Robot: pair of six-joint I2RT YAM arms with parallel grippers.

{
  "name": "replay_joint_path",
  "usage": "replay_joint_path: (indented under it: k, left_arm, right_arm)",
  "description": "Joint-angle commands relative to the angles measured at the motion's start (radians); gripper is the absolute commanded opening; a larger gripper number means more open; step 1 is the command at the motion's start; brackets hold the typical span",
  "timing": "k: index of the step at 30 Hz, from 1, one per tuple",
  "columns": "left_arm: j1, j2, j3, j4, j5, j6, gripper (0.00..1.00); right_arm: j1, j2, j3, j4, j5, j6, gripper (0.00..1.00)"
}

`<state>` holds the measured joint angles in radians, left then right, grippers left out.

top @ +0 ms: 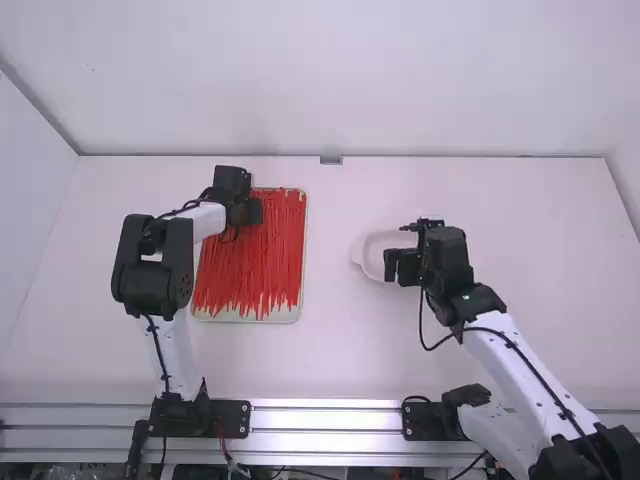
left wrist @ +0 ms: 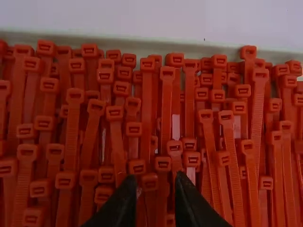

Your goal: Fasten the cable tie

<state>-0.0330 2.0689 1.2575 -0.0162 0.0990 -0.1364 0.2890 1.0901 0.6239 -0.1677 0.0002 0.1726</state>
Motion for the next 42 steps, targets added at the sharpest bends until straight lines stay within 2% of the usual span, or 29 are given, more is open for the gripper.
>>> replay_joint_path:
  k: [1,5,14,35,42]
  left_arm:
    - [-0.008,0.01,-0.004,-0.002,-0.007,-0.006,0.21]
    - [-0.008,0.01,-0.004,-0.003,-0.013,-0.015,0.2]
    - [-0.008,0.01,-0.004,0.013,-0.01,-0.018,0.18]
    - [-0.015,0.01,-0.035,0.051,-0.02,-0.031,0.18]
    - [-0.013,0.01,-0.034,0.057,-0.063,-0.031,0.28]
  right_arm:
    - [-0.001,0.002,0.032,0.003,-0.002,-0.004,0.99]
    - [0.02,0.002,0.032,0.004,0.002,-0.004,0.99]
    - [0.0,0.002,0.032,0.003,-0.003,-0.004,0.99]
    - [0.02,0.002,0.032,0.002,0.001,-0.005,0.99]
    - [0.019,0.002,0.032,0.0,0.001,-0.004,0.99]
